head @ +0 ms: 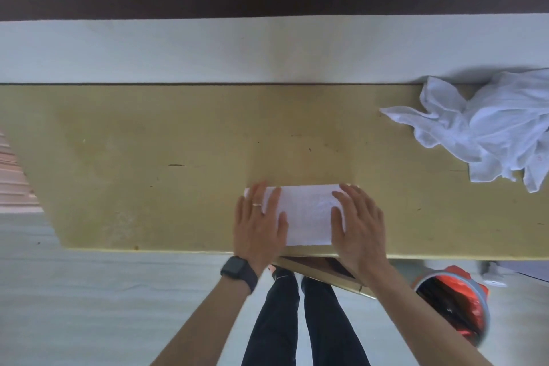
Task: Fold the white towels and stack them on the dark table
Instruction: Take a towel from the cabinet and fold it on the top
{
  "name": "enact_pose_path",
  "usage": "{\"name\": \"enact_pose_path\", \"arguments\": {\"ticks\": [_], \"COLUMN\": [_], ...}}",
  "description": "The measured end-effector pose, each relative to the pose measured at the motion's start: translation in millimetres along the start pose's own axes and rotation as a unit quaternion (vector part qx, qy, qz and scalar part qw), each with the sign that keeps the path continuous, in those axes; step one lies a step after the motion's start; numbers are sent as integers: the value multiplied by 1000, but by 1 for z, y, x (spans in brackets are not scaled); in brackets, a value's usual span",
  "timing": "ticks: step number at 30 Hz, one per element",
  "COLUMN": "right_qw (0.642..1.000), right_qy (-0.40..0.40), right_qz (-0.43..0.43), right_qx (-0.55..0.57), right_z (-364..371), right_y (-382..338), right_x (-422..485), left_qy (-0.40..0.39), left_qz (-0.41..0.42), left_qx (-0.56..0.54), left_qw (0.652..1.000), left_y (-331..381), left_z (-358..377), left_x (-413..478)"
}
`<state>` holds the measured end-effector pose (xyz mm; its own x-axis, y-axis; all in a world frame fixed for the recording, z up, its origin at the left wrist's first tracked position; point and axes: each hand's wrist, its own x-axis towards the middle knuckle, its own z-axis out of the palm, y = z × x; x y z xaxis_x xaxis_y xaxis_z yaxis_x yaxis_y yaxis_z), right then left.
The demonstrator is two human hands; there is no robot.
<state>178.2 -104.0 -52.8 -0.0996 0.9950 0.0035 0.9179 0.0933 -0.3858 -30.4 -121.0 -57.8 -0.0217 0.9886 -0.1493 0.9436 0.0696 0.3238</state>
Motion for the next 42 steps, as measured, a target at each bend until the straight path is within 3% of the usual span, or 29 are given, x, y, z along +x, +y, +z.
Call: {"name": "enact_pose_path", "arguments": {"ticks": [5,9,14,17,20,25,28,31,37,42], "right_qw": [989,983,987,991,998,997,996,989,959,948], "right_qy": [-127,-161,-141,-99,-37,-33,-15,2,-66,-24], "right_qz": [30,8,28,26,-4,-62,-91,-146,-273,-315], "right_qx": [-75,-92,-76,-81,-52,-13,11,16,-31,-29], "right_z": [25,24,15,10,11,17,17,15,28,29], "right_y": [10,27,30,25,12,-5,0,10,40,44], "right_x": [1,4,-8,-28,-51,-61,-50,-41,-48,-54], "left_qy": [-67,-75,-105,-103,-94,-95,-36,25,1,53], "left_qz": [-66,-56,-36,24,102,164,141,174,210,247], "left_qx": [24,31,4,53,107,131,92,43,46,59], "left_qw": [995,995,994,993,985,973,985,983,977,966], "left_y": [6,-8,-15,-15,-2,24,20,-4,-30,-36], "left_z": [33,35,25,10,-3,-7,-8,4,31,33], "left_x": [-14,-11,11,49,91,114,88,29,-54,-53]}}
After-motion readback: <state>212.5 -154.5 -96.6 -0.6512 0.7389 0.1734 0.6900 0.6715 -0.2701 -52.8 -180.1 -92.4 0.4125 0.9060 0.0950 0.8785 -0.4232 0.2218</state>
